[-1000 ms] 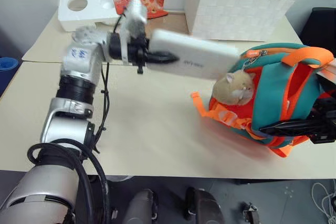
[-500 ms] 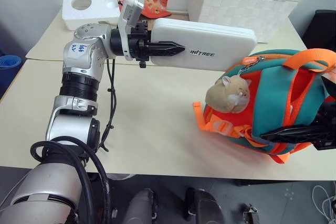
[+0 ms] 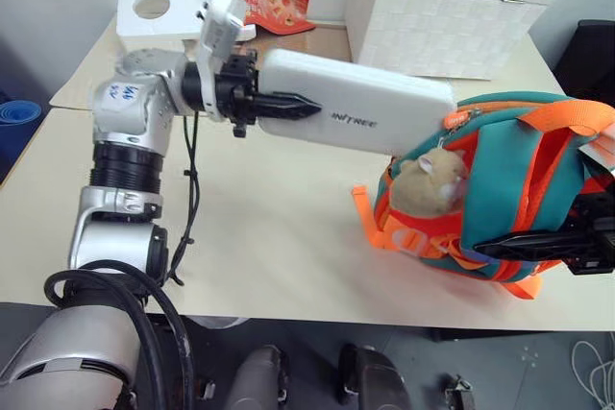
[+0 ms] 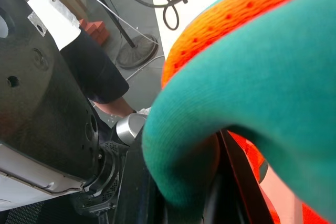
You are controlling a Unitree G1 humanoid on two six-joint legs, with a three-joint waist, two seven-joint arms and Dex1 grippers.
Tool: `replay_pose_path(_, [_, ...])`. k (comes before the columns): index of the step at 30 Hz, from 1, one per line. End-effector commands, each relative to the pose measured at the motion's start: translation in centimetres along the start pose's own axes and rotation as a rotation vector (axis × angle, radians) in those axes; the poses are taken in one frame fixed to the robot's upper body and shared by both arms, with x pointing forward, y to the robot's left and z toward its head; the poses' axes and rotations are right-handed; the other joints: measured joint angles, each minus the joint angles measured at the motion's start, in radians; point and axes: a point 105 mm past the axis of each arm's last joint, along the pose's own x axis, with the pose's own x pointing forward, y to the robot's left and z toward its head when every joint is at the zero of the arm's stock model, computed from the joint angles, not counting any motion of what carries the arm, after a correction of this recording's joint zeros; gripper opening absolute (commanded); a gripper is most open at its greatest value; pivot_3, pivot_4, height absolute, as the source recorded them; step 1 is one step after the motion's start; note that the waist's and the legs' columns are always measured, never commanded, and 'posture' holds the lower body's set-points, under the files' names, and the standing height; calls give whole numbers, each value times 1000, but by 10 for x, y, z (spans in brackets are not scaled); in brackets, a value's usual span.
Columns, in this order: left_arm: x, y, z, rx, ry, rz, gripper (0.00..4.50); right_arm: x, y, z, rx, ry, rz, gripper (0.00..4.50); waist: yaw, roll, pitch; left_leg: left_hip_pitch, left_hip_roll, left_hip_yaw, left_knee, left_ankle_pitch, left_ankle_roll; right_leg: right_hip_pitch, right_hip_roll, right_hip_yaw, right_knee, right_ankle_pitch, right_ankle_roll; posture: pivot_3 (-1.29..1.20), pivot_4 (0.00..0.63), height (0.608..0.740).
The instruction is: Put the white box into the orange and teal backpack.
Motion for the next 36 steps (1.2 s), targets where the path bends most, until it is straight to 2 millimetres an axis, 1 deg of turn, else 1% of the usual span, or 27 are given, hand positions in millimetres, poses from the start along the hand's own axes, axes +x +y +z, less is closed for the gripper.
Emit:
replay_pose_path(1, [17,-1,-3,118,72,-34,1182,-1,0,6,-34,-15,5,3,-1,0,0,0,0,0,0,0,0,0,0,0,0,0,0,0,150,740])
replay_pose_path(4, [24,7,-10,157,97,-18,1182,0,2,6,-35,-12,15,3,0,0,0,0,0,0,0,0,0,0,0,0,0,0,0,0,150,740])
replay_pose_path(8, [25,18,-8,189,103,14,1182,0,8,5,-36,-9,26,3,-2,0,0,0,0,0,0,0,0,0,0,0,0,0,0,0,150,740])
replay_pose_path(10, [27,16,-7,181,95,-16,1182,1,9,6,-42,-11,27,3,-2,0,0,0,0,0,0,0,0,0,0,0,0,0,0,0,150,740])
replay_pose_path(12, [37,11,-6,172,87,-77,1182,3,8,7,-56,-24,21,3,-3,0,0,0,0,0,0,0,0,0,0,0,0,0,0,0,150,740])
replay_pose_path(13, [43,10,-5,167,77,-99,1182,4,7,7,-61,-32,17,3,-3,0,0,0,0,0,0,0,0,0,0,0,0,0,0,0,150,740])
replay_pose_path(14, [58,7,-5,155,59,-126,1182,6,4,6,-71,-41,4,3,-1,0,0,0,0,0,0,0,0,0,0,0,0,0,0,0,150,740])
replay_pose_path(16, [75,4,-6,139,39,-154,1182,9,-1,6,-84,-52,-14,3,4,0,0,0,0,0,0,0,0,0,0,-1,0,0,0,0,150,740])
replay_pose_path(19, [111,5,-15,114,43,-134,1182,12,-15,3,-103,-78,-104,3,12,0,0,0,-1,0,0,0,1,0,-1,0,0,0,1,0,150,740])
replay_pose_path(20, [119,5,-16,108,44,-127,1182,12,-17,3,-104,-82,-116,3,16,0,0,0,-1,0,0,0,1,0,-1,0,-1,1,1,0,150,740])
replay_pose_path(22, [140,0,-20,114,59,-135,1182,13,-14,1,-89,-99,-109,3,17,0,0,0,-1,0,0,0,1,0,-1,0,-1,1,1,0,150,740])
replay_pose_path(24, [153,1,-22,94,70,-104,1915,13,-13,0,-78,-116,-108,0,18,0,0,0,-1,0,0,0,1,0,-1,0,-1,1,1,0,150,740])
replay_pose_path(25, [155,2,-23,86,74,-90,2144,14,-12,-1,-77,-120,-110,0,18,0,0,0,-1,0,0,0,1,0,-1,0,-1,1,1,0,150,740])
replay_pose_path(28, [140,-3,-20,112,77,-103,3083,16,-10,-3,-69,-130,-117,0,9,0,0,1,0,1,0,0,1,0,-1,0,0,1,1,0,150,740])
replay_pose_path(29, [130,-1,-18,115,76,-77,3445,16,-10,-5,-66,-134,-121,0,4,1,0,1,0,1,0,0,1,0,0,0,0,1,1,0,150,740])
replay_pose_path(31, [106,1,-14,112,63,-26,3951,17,-9,-7,-60,-141,-129,0,-5,1,0,1,1,0,-1,0,1,0,0,0,0,1,1,0,150,740])
replay_pose_path(32, [93,0,-11,110,51,-9,4258,17,-8,-8,-58,-147,-134,0,-8,1,0,1,1,0,-1,0,1,0,0,0,0,1,1,0,150,740])
replay_pose_path(33, [81,-1,-8,109,40,6,4474,17,-8,-9,-54,-153,-140,0,-9,1,0,1,1,0,-1,0,1,0,0,1,0,1,1,0,150,740])
replay_pose_path(35, [62,-7,1,99,-1,16,4474,17,-8,-9,-48,-166,-149,0,-9,1,0,2,1,0,-1,0,1,0,0,1,0,1,1,0,150,740])
replay_pose_path(36, [51,-14,11,77,-48,0,4474,17,-9,-10,-44,-172,-152,0,-7,1,0,2,1,0,-1,0,1,0,0,1,0,1,1,0,150,740])
